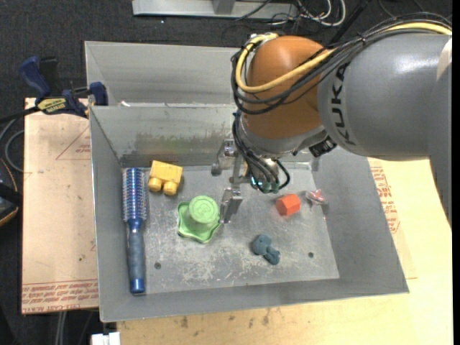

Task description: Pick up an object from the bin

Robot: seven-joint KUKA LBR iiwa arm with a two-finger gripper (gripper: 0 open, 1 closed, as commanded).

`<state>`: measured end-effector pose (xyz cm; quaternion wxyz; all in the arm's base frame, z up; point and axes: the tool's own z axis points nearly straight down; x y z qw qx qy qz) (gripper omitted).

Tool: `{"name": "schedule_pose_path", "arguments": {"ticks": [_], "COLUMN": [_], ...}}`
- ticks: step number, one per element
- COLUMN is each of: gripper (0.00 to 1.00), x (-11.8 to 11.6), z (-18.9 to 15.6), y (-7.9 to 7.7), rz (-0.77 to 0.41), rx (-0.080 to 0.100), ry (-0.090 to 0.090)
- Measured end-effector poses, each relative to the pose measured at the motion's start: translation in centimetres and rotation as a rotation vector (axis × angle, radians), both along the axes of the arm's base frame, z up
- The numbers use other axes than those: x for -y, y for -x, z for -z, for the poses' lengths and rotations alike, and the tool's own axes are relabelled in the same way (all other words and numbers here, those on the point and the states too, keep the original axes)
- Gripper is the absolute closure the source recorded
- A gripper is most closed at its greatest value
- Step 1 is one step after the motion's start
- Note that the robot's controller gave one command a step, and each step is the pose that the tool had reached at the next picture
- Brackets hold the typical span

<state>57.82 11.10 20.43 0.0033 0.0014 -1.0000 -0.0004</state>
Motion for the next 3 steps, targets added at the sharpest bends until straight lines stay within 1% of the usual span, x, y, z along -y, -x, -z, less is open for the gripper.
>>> {"name": "schedule_pose_path", "arguments": {"ticks": [1, 2, 3], "gripper": [0.00, 1.00, 1.00], "x": [-4.6, -4.5, -1.2], "z": [12.6, 12.3, 12.4], "y": [-2.2, -2.3, -0.3], "rz": [-0.134, -0.132, -0.011], "rx": [0.008, 0.006, 0.036], "ry": [-0.002, -0.002, -0.017]}}
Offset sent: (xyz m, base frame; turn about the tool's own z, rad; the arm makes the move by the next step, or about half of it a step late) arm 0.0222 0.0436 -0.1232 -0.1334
